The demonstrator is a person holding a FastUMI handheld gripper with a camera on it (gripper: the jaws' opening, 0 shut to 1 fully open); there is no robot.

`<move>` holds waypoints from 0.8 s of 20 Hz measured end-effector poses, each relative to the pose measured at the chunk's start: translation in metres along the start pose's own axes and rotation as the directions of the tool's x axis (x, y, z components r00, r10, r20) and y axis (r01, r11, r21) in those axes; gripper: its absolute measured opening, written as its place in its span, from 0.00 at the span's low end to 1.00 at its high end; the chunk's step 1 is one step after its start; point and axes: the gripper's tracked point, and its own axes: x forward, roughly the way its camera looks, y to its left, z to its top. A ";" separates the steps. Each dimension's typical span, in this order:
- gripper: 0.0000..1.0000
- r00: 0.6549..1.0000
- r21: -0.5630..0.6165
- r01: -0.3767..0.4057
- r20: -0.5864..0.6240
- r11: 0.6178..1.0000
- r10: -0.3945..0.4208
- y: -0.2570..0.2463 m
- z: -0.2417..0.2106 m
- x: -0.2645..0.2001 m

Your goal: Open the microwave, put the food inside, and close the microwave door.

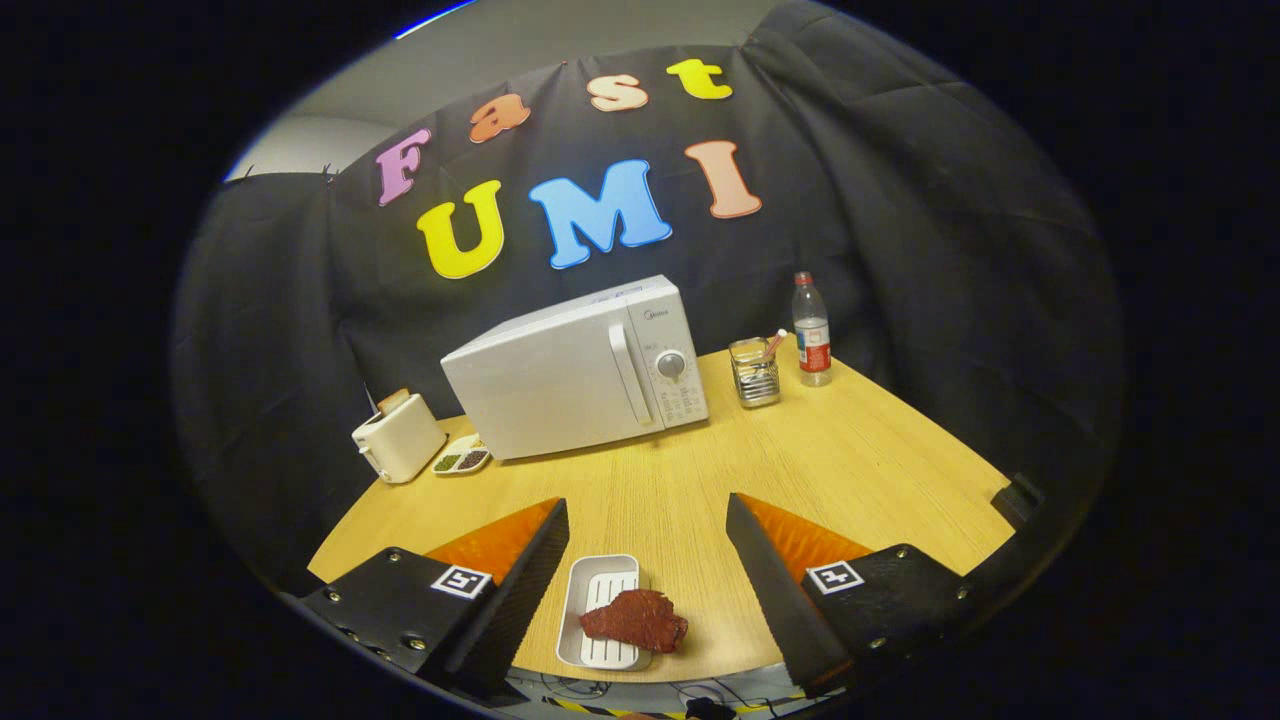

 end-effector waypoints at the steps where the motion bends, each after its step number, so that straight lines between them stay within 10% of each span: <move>1: 0.99 1.000 0.011 0.000 -0.015 1.000 0.000 -0.002 -0.006 0.001; 16: 0.99 0.995 0.018 -0.040 -0.085 0.999 0.041 0.000 0.014 0.094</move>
